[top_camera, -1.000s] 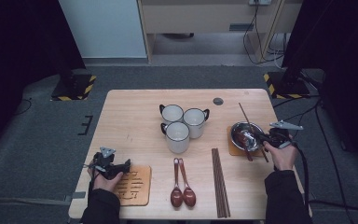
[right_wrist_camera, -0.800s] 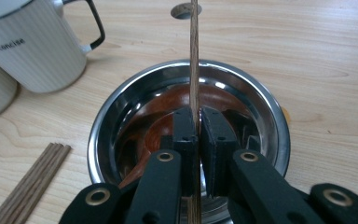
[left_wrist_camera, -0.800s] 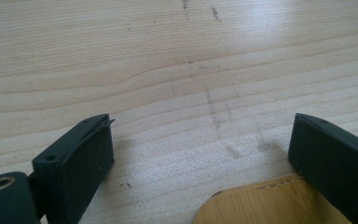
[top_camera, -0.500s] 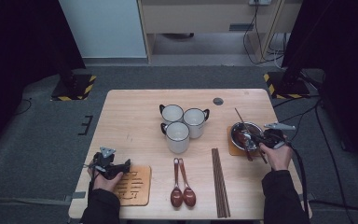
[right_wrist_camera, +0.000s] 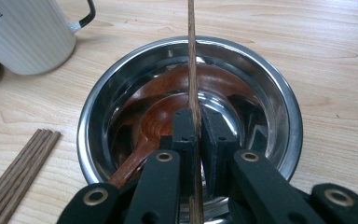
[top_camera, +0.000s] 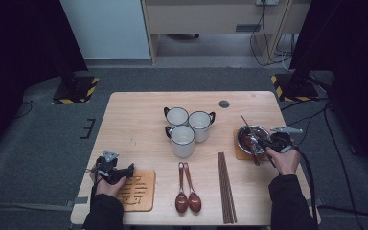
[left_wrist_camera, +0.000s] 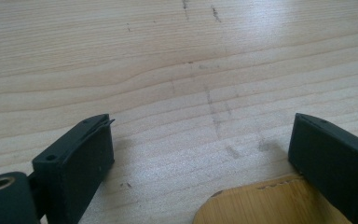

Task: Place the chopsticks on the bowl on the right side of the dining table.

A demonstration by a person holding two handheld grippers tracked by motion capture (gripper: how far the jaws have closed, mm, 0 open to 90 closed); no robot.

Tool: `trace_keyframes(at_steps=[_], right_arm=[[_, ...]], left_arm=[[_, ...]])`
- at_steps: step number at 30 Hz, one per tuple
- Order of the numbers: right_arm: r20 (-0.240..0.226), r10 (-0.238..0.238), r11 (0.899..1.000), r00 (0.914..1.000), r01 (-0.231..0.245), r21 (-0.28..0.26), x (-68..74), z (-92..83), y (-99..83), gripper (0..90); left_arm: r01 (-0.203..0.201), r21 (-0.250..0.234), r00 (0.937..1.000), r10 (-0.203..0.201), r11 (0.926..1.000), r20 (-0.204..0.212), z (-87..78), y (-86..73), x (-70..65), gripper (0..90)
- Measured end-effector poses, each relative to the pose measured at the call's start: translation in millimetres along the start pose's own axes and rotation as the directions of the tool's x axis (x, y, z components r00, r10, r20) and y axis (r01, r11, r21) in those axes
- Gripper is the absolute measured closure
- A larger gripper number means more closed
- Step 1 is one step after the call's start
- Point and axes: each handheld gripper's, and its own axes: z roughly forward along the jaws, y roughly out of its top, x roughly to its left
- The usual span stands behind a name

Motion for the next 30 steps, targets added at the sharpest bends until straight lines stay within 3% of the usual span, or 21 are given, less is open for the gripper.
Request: trace_keyframes(at_steps=[7, 10, 20, 30], right_arm=[[-0.011, 0.018, 0.999, 0.9998, -0.018, -0.034, 0.6, -8.5, 2.9, 72.7], [-0.036, 0.017, 0.998, 0.9992, -0.019, -0.052, 2.6, -14.0, 4.3, 70.2], [-0.035, 0.012, 0.995, 0.9993, -0.015, -0.1, 12.5, -34.4, 7.0, 60.0], [-0.054, -0.019, 0.988, 0.9983, 0.01, -0.152, 32.0, -56.5, 12.2, 54.1]], left_arm=[[0.0, 0.0, 1.0, 0.0, 1.0, 0.0, 0.0, 0.0, 0.0, 5.6], [0.0, 0.0, 1.0, 0.0, 1.0, 0.0, 0.0, 0.0, 0.0, 5.6], [0.0, 0.0, 1.0, 0.0, 1.0, 0.0, 0.0, 0.0, 0.0, 5.7], [0.0, 0.0, 1.0, 0.0, 1.0, 0.0, 0.0, 0.0, 0.0, 5.6]])
